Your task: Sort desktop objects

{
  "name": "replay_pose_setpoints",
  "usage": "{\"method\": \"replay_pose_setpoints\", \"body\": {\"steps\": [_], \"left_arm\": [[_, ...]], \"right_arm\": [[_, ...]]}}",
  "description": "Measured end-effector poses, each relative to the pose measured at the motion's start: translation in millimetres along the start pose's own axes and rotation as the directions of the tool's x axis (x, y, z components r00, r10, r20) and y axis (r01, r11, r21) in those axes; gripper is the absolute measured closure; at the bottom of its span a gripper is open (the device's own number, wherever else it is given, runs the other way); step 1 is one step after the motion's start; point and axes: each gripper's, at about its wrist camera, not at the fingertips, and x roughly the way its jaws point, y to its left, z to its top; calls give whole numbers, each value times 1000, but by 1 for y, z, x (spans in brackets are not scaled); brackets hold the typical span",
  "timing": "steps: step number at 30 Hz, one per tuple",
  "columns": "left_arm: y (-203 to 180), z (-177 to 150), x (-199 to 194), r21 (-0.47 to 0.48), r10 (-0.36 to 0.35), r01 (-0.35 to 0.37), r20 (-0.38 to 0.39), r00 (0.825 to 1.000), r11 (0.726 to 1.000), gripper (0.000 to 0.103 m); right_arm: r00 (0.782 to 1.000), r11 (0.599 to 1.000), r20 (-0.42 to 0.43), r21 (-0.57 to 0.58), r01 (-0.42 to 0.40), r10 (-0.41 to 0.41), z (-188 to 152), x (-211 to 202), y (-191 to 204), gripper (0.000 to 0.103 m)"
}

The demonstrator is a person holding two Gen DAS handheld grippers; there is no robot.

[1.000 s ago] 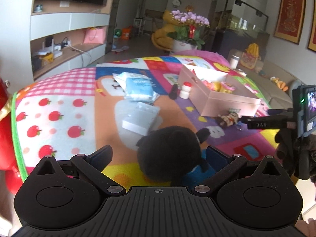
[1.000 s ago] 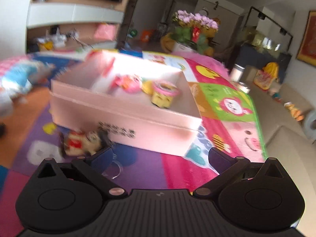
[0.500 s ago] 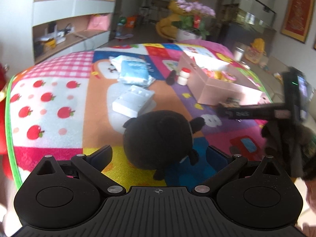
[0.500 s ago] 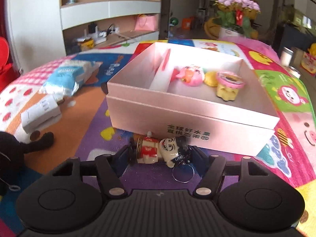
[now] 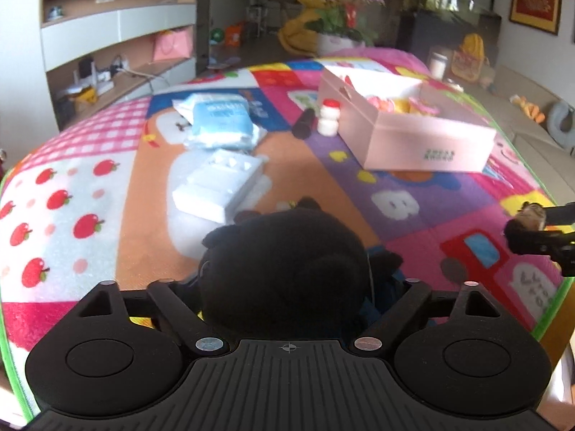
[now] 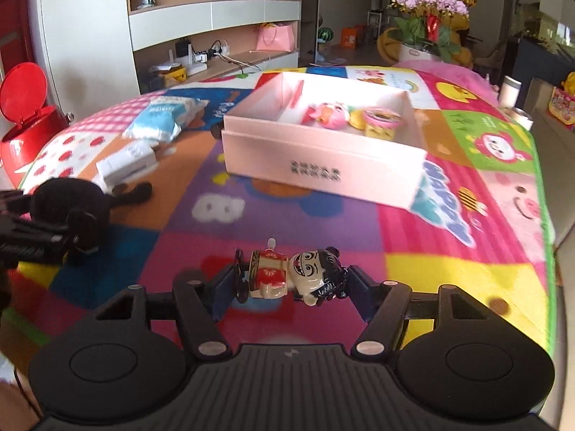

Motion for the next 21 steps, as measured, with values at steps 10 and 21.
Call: {"method": "replay_pose_setpoints", "body": {"steps": [10,21], "left_arm": [[-23,4,-23,79,-139,138,8,990,987,22],[-84,141,-50,284,-287,208,274,918,936,21]], "right_arm": [[998,1000,66,-2,-2,2,-7,-41,1,37],[977,998,214,66,-8,-7,-7,-81,-27,37]]}}
